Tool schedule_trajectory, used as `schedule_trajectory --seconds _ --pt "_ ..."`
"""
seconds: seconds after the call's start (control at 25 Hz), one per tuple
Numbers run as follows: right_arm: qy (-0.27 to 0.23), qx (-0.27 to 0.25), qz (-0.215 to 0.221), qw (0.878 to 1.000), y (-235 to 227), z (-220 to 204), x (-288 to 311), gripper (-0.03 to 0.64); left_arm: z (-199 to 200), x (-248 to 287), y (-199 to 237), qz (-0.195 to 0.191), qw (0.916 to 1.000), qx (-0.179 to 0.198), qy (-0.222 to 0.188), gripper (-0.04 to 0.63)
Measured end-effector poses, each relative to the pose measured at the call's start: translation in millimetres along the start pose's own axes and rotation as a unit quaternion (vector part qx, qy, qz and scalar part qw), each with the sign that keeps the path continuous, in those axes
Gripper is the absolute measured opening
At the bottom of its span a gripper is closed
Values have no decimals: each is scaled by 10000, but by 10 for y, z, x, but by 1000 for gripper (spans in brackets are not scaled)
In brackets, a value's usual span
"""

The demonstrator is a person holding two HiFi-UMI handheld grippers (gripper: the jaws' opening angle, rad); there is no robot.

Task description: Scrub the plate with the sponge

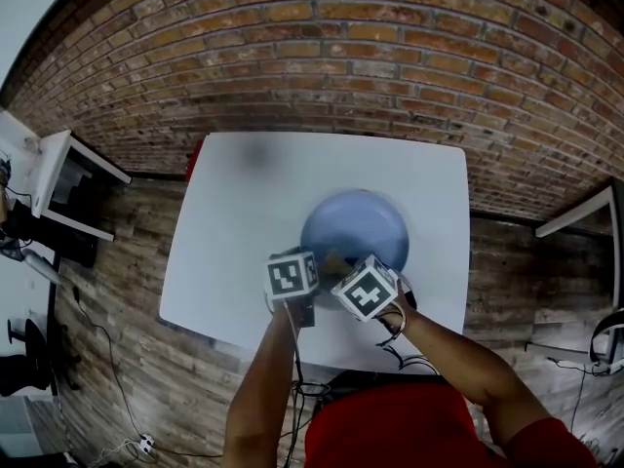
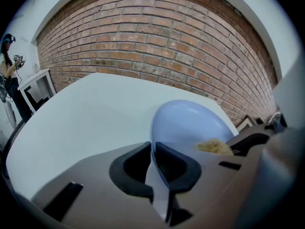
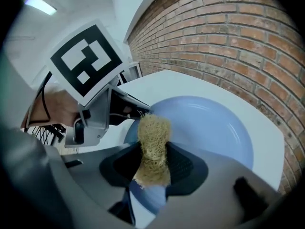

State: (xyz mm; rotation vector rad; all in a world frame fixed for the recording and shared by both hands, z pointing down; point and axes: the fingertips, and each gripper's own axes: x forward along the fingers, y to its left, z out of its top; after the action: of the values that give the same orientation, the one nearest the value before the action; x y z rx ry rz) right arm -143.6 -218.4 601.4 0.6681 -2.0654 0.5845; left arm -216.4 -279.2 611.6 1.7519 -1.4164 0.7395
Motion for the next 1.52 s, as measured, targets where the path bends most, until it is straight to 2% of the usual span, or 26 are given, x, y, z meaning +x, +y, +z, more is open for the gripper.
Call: schedule_trajectory --seconds 0.44,0.64,0.72,0.88,1.04,1.2,1.32,1.4,1.52 --pt "194 162 -739 9969 -862 -363 -311 161 -5 -8 7 101 9999 114 31 41" --pt "111 275 -716 9970 -880 -387 -367 161 -8 -16 6 176 9997 161 -36 44" --pt "-88 281 -664 9974 -843 -316 -444 161 20 -44 -11 159 9996 162 -176 56" --pt "-592 258 -574 9963 -775 -154 -615 161 161 -177 -123 -87 9982 91 -581 142" --pt "-1297 171 -546 9899 -685 95 -921 161 343 -505 -211 -181 9933 70 -1138 172" --pt "-2188 -53 -520 9744 -570 389 -1332 161 550 -937 -437 -517 9813 71 -1855 171" --pt "-2749 -154 -474 9602 -449 592 -1619 161 720 -1302 -619 -811 9681 95 -2367 135" --pt "-3113 -178 -425 9492 -358 701 -1802 161 831 -1579 -740 -966 9542 179 -2825 91" --pt "-3681 -199 -344 9289 -210 808 -2085 161 945 -2023 -938 -1085 9245 534 -3615 43"
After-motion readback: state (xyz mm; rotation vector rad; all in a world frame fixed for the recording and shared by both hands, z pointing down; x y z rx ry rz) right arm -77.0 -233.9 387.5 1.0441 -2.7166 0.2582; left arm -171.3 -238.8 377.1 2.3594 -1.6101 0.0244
